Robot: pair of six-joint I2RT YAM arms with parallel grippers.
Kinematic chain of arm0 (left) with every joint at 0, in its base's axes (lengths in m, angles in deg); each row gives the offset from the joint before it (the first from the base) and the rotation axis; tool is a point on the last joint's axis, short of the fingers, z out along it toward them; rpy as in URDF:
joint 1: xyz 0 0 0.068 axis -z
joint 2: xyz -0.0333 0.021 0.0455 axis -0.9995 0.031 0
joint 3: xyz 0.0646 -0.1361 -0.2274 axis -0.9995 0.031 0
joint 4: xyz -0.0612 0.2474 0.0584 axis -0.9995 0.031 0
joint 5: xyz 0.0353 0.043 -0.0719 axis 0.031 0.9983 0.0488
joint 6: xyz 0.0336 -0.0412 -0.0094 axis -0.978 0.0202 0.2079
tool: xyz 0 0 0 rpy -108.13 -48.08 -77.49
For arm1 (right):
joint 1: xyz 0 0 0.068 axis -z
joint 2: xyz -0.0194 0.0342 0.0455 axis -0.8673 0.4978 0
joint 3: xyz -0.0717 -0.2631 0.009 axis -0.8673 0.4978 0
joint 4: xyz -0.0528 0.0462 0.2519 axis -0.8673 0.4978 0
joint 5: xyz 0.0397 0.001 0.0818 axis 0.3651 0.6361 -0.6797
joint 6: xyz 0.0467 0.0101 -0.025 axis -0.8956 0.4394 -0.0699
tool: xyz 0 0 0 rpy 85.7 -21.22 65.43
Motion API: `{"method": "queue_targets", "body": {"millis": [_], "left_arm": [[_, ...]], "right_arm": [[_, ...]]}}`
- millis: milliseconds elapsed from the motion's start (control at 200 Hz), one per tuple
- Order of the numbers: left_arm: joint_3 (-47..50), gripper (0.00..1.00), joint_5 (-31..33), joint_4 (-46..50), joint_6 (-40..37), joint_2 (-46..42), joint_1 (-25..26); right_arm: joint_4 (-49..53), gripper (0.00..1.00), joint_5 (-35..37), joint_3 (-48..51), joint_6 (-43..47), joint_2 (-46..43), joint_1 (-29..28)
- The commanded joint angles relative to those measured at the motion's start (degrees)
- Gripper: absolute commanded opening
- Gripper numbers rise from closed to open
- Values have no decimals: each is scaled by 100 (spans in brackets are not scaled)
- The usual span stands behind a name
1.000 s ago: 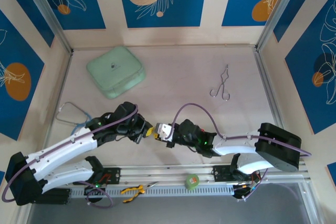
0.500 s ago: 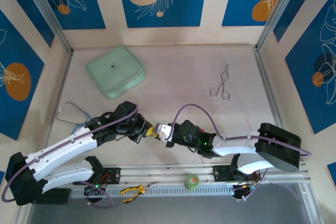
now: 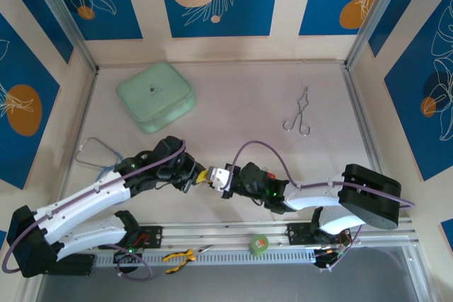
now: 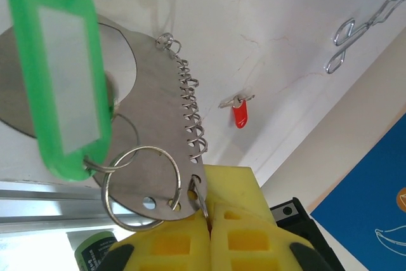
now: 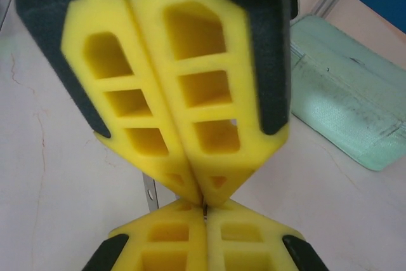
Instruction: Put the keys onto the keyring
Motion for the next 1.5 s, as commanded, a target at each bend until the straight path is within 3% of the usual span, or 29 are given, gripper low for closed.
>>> {"method": "queue_targets", "body": {"millis": [0, 90, 195, 335, 420, 565, 695, 835, 1000, 1265, 1495], "left_arm": [[8, 38, 906, 490, 642, -390, -12], [-36, 53, 1657, 152, 69, -628, -18], [-142, 65, 2374, -502, -1338, -760, -30], [-262, 70, 2762, -1297, -4387, -867, -45], [-363, 69, 2381, -1530, -6684, -806, -52], [-669, 60, 1780, -523, -9755, -514, -59], [-372, 48, 1332, -142, -11404, -624, -59], [358, 43, 339, -243, -12885, -1240, -62], [1028, 36, -429, -497, -13771, -1471, -70], [1455, 25, -1470, -2019, -13816, -496, -116], [1539, 23, -1830, -2739, -13632, -9, -288]], "right_arm": [[18, 0, -51, -96, -101, -101, 36], [625, 0, -294, -144, -251, -301, 144], [1502, 0, -747, -260, -456, -527, 301], [2544, 0, -1226, -483, -564, -731, 384], [2906, 0, -1462, -539, -634, -850, 433], [3287, 0, -1785, -644, -639, -936, 596], [3606, 0, -2051, -797, -529, -963, 739], [3969, 0, -2264, -953, -393, -1036, 864], [4186, 0, -2495, -1056, -256, -1065, 987], [4415, 0, -2752, -1171, 138, -1056, 1195], [4837, 0, -2958, -1355, 467, -1051, 1290]]}}
